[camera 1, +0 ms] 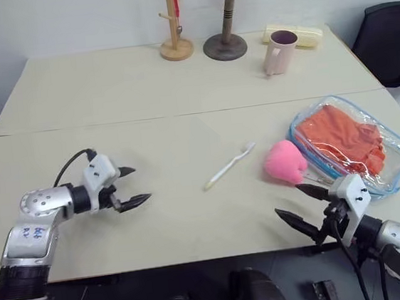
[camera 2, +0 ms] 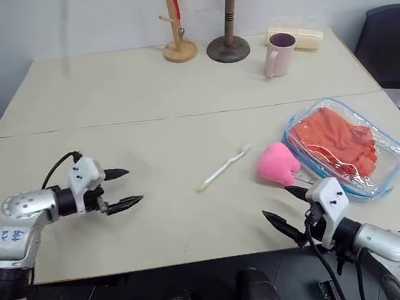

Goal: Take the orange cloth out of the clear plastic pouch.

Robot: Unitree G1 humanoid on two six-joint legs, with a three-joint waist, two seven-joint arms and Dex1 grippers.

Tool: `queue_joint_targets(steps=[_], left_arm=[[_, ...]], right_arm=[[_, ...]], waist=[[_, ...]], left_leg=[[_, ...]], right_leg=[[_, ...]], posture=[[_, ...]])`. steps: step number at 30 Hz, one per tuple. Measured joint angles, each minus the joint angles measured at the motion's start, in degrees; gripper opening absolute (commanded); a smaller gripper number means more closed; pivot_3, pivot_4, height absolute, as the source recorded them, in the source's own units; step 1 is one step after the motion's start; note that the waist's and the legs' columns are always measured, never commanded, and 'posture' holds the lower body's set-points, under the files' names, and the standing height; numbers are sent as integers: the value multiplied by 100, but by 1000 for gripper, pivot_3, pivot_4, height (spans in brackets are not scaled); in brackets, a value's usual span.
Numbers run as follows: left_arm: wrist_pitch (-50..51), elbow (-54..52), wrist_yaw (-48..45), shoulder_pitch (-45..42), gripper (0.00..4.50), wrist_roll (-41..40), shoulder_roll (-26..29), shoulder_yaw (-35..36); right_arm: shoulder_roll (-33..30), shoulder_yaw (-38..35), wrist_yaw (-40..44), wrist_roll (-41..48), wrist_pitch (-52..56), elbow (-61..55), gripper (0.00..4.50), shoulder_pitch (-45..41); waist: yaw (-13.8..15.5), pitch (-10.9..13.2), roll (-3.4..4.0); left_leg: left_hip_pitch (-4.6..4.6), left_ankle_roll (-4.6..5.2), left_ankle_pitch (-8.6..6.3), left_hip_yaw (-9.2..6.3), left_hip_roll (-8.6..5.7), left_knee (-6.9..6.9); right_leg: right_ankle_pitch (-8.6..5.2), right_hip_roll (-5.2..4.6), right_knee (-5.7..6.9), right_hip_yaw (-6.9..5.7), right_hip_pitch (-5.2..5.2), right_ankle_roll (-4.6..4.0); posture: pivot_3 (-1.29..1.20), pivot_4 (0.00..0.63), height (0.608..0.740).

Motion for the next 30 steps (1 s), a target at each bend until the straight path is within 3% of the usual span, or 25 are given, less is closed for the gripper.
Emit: queue_joint_targets(steps=[3,8,19,22,30], left_arm=[[963,-390,347,-739,4500,-148,-414,-292],[2448,-337,970,-2359,4500,-48,-1503,-1358],[2146,2399,1364,-4135,4500,1232,-3181,-3173],[1999,2923,1334,-4238,3939,1415,-3396,-3279],[1773,3370,1267,-4305,1697,1736,-3593,-3338]], right_arm=[[14,79,-97,-36,2,-177,4464,34],[-253,-232,-83,104,101,-676,4464,204],[-649,-1134,-417,730,509,-1371,4464,-380],[-654,-1236,-566,897,606,-1542,4500,-481],[-654,-1286,-804,1005,718,-1631,4500,-456]], waist=[[30,-2,-2],[81,-4,-7],[1,-3,-11],[12,-1,-13],[20,0,-14]], left_leg=[[-7,1,0,-12,-9,4],[-15,3,-1,-16,-18,6],[-2,-7,4,-78,-33,3],[-5,-7,4,-89,-34,1],[-6,-6,4,-91,-36,1]], right_leg=[[4,-1,-7,0,2,7],[10,6,-17,1,2,18],[12,55,-14,57,1,14],[12,55,-17,55,1,14],[12,49,-17,55,1,14]], posture=[[0,150,740],[0,150,740],[0,150,740],[0,150,740],[0,150,740]])
